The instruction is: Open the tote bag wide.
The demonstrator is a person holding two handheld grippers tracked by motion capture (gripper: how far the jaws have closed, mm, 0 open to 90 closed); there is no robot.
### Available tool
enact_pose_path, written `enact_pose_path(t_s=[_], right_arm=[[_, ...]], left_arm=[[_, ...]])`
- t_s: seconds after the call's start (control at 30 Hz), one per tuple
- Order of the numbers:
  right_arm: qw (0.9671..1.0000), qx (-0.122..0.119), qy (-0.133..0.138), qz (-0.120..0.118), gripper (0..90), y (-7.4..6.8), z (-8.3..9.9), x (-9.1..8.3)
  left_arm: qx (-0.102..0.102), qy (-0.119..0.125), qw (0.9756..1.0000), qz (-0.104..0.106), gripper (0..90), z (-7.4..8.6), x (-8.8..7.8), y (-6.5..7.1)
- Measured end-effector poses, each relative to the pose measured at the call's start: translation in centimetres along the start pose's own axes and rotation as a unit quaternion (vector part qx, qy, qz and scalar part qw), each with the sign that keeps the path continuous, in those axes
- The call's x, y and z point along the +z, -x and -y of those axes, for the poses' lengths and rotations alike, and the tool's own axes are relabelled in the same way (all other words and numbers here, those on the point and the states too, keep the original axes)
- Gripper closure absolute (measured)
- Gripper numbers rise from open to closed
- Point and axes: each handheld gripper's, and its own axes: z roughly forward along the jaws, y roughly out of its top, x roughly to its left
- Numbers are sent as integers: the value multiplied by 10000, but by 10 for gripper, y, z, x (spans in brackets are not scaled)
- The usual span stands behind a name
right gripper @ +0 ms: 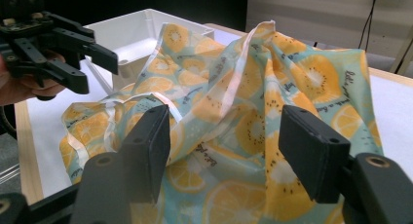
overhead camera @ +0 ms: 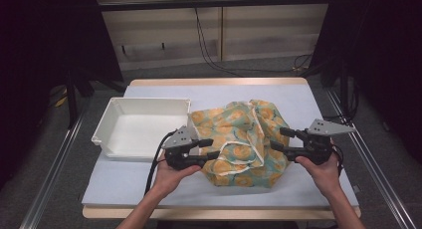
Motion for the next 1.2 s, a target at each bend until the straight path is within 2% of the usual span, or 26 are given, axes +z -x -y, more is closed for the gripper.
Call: enact_pose_path(t_s=[0.1, 0.17, 0.2, 0.23, 0.27, 0.37, 0.43, 0.53, 0.57, 0.63, 0.7, 0.77, 0.8, 0.83, 0.9, 0.97, 1.07, 1.1, 1.13, 1.2], right_arm=[[10000, 13, -11, -14, 370, 1, -3, 4], [10000, 18, 11, -18, 368, 2, -5, 7], [10000, 15, 16, -27, 368, 3, -6, 8], [10000, 21, 28, -35, 368, 3, -6, 9], [10000, 15, 56, -46, 367, 4, -7, 9], [10000, 27, 41, -43, 365, 3, -6, 10], [10000, 21, 27, -40, 361, 2, -5, 11], [10000, 28, 18, -27, 358, 3, -4, 10], [10000, 38, 23, -19, 358, 4, -4, 10], [10000, 44, 29, -22, 354, 4, -4, 10], [10000, 20, -6, -19, 348, 5, -4, 11], [10000, 33, -5, -16, 347, 5, -3, 11], [10000, 26, -16, -18, 347, 5, -3, 11], [10000, 10, -37, -24, 347, 5, -2, 12], [10000, 15, -65, -47, 344, 4, -2, 14], [10000, -6, -80, -41, 344, 3, -2, 15], [10000, -14, -54, -73, 344, 1, -3, 15], [10000, -4, -47, -76, 344, 2, -3, 14], [10000, 4, -50, -78, 344, 2, -3, 14], [10000, -2, -58, -66, 342, 2, -3, 15]], left_arm=[[-24, 4, 10000, 60, 525, -6, 13, -5], [2, -13, 10000, 62, 533, -8, 17, -5], [-1, -29, 9999, 125, 533, -10, 21, -5], [149, -146, 9997, 144, 535, -14, 29, -5], [163, -183, 9996, 160, 540, -15, 33, -7], [80, -167, 9998, 103, 545, -17, 42, -13], [-54, -181, 9998, 90, 545, -15, 46, -19], [-111, -250, 9996, 101, 524, -12, 50, -22], [-147, -345, 9992, 99, 510, -9, 54, -22], [-135, -397, 9990, 153, 491, -7, 57, -21], [-63, -554, 9984, 83, 488, -6, 58, -18], [-120, -551, 9983, 126, 486, -3, 61, -17], [-45, -629, 9980, 69, 487, -2, 62, -16], [-60, -638, 9979, 95, 492, -1, 65, -16], [5, -729, 9973, 47, 527, 0, 68, -15], [128, -778, 9968, 115, 642, 0, 69, -13], [156, -815, 9964, 158, 764, 1, 70, -12], [161, -858, 9961, 125, 795, 1, 70, -12], [74, -854, 9962, 174, 827, 2, 70, -12], [37, -818, 9964, 229, 894, 2, 71, -12]])
